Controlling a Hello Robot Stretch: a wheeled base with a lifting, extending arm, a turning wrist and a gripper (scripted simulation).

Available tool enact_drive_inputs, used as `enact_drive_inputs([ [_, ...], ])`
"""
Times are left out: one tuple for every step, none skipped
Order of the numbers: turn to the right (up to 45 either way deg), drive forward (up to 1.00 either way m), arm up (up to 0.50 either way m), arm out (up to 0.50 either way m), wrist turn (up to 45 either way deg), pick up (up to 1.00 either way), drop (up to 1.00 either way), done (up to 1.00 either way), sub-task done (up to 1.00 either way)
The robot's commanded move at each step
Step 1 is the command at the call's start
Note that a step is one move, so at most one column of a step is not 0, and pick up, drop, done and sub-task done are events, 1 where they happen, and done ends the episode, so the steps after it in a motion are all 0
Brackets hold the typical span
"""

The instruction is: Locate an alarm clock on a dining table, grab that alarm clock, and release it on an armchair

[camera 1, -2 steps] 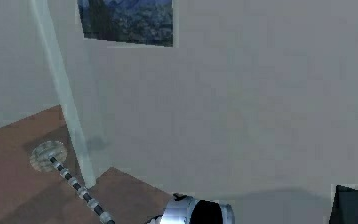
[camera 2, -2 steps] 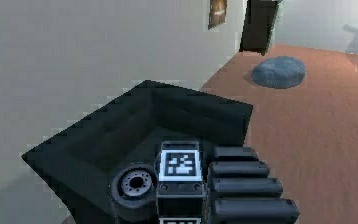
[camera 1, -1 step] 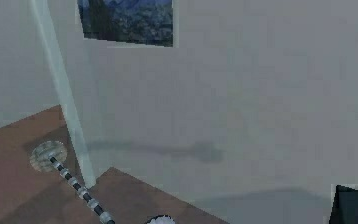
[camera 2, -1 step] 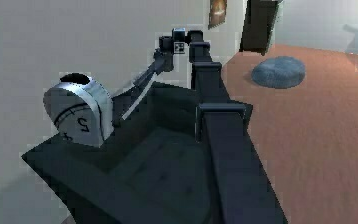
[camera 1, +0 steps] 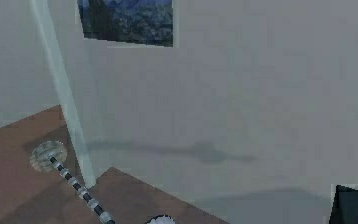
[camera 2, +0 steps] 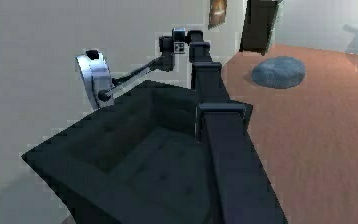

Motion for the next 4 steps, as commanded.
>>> enact_drive_inputs([
  [0.0, 0.0, 0.0, 0.0, 45.0, 0.0, 0.0, 0.0, 0.0],
  [0.0, 0.0, 0.0, 0.0, 39.0, 0.0, 0.0, 0.0, 0.0],
  [0.0, 0.0, -0.36, 0.0, 0.0, 0.0, 0.0, 0.0, 0.0],
  [0.0, 0.0, -0.32, 0.0, 0.0, 0.0, 0.0, 0.0, 0.0],
])
